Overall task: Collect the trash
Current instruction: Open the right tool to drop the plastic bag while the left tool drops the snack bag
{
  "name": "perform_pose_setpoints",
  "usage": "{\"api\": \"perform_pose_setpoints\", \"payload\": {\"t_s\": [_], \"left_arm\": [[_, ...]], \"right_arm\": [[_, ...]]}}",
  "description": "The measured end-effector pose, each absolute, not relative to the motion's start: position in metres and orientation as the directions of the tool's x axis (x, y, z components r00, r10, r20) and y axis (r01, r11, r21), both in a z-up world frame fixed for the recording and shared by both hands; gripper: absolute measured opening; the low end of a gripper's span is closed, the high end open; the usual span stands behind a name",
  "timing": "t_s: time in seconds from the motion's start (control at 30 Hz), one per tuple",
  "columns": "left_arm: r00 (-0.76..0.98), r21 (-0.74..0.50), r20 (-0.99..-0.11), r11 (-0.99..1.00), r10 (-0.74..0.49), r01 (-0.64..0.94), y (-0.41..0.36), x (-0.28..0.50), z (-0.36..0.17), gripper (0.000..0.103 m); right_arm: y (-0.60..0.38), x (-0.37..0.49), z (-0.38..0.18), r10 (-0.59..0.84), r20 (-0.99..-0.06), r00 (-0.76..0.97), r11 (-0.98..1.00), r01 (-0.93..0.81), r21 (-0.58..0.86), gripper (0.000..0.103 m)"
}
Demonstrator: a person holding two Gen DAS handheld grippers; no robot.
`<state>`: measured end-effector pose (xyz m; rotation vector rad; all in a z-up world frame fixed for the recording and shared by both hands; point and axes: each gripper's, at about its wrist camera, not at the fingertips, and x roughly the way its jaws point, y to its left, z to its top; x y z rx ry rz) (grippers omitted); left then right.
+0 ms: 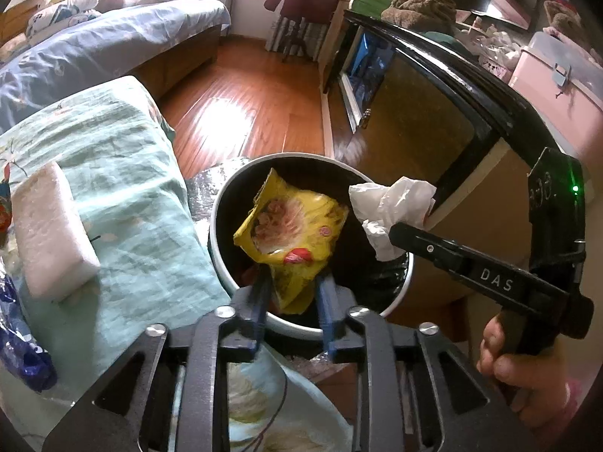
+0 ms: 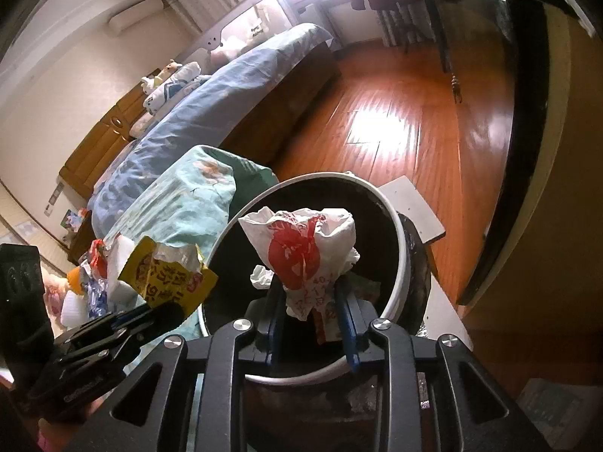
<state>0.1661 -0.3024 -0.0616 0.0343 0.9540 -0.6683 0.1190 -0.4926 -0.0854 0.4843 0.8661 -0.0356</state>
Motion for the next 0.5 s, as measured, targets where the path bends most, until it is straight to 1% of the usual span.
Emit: {"api": "perform_pose_setpoints", "payload": {"t_s": [0.03, 0.07, 0.1, 0.13, 0.3, 0.4, 0.5], "left_arm": [[0.398, -0.259, -0.76, 0.801, -0.514, 0.54, -0.302, 0.166, -0.061, 0.039], [0.404, -0.257, -0.758, 0.803, -0.513, 0.538, -0.302, 0.165, -0.06, 0.043], [0.408, -0.256, -0.755, 0.804, -0.513, 0.537, -0.302, 0.164, -0.06, 0.047], [0.411, -0.255, -0.754, 0.805, -0.513, 0.536, -0.3, 0.163, -0.06, 0.048], [0.419, -0.262, -0.75, 0.811, -0.512, 0.522, -0.288, 0.157, -0.058, 0.051], [0.439, -0.255, -0.743, 0.82, -0.506, 0.512, -0.275, 0.151, -0.055, 0.053], [0.459, -0.259, -0.734, 0.83, -0.501, 0.493, -0.259, 0.145, -0.053, 0.053]], "right_arm": [[-0.493, 0.119, -0.086, 0.166, -0.737, 0.655, 0.889, 0.225, 0.399, 0.039], [-0.493, 0.119, -0.086, 0.167, -0.737, 0.655, 0.887, 0.227, 0.403, 0.04], [-0.494, 0.119, -0.086, 0.17, -0.735, 0.656, 0.884, 0.229, 0.408, 0.047], [-0.494, 0.118, -0.086, 0.174, -0.731, 0.66, 0.88, 0.229, 0.417, 0.055], [-0.492, 0.114, -0.082, 0.184, -0.712, 0.678, 0.871, 0.223, 0.438, 0.067], [-0.487, 0.113, -0.079, 0.192, -0.702, 0.686, 0.87, 0.212, 0.445, 0.07], [-0.479, 0.11, -0.076, 0.205, -0.692, 0.692, 0.868, 0.198, 0.455, 0.074]]}}
